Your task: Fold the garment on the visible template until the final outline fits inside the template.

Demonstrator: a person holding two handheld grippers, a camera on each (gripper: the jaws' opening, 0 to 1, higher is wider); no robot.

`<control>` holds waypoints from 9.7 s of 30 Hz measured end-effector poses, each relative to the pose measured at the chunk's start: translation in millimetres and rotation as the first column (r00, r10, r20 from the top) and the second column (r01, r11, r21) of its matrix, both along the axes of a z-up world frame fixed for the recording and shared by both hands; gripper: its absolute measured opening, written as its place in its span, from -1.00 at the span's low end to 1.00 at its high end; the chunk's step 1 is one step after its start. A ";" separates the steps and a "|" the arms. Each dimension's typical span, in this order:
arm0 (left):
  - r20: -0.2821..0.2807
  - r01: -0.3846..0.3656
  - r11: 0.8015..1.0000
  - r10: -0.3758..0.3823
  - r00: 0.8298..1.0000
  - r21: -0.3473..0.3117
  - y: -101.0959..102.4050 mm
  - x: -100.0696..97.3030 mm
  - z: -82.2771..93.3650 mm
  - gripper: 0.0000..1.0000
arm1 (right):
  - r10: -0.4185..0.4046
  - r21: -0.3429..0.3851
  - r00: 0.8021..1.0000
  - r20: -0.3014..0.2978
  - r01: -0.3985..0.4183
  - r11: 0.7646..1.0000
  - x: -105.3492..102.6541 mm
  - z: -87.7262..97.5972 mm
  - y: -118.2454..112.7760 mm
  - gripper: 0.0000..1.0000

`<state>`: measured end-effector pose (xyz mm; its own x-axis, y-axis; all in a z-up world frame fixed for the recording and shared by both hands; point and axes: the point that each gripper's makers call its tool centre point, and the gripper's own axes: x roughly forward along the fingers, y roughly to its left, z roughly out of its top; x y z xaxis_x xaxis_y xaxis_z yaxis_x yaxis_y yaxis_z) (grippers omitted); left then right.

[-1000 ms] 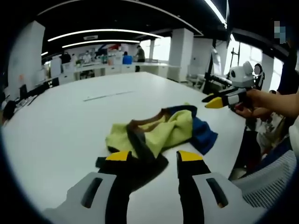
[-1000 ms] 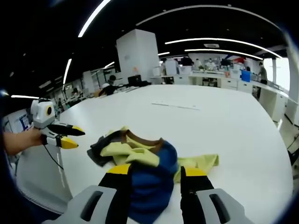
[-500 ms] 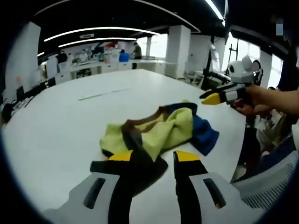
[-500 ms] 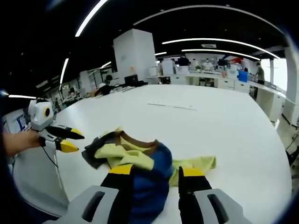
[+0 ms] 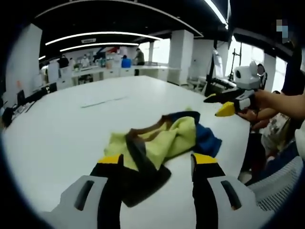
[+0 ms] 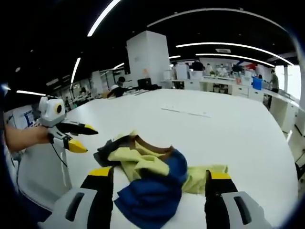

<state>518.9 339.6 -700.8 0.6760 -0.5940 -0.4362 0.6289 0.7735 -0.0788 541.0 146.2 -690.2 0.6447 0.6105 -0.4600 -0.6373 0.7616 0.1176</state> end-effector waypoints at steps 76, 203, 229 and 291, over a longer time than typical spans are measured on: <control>-0.166 0.000 0.993 0.019 0.986 0.116 -9.1 17.2 -59.7 -1.00 | -0.196 -0.085 0.969 -0.151 0.184 0.979 43.6 -52.8 -21.7 -0.95; 0.063 -0.103 0.994 0.101 0.993 0.022 49.3 158.1 11.4 0.18 | -0.042 -0.159 0.995 -0.088 0.028 0.987 136.2 -10.9 12.1 0.45; -0.002 0.020 0.989 -0.020 1.000 0.148 64.5 55.8 -28.1 0.15 | 0.199 -0.099 0.956 -0.215 -0.224 0.969 -0.5 -23.9 66.1 0.23; -0.110 -0.064 0.994 0.074 0.991 0.091 78.0 41.2 -42.4 -1.00 | -0.016 -0.303 0.996 -0.092 -0.012 0.953 15.3 -57.3 33.0 -1.00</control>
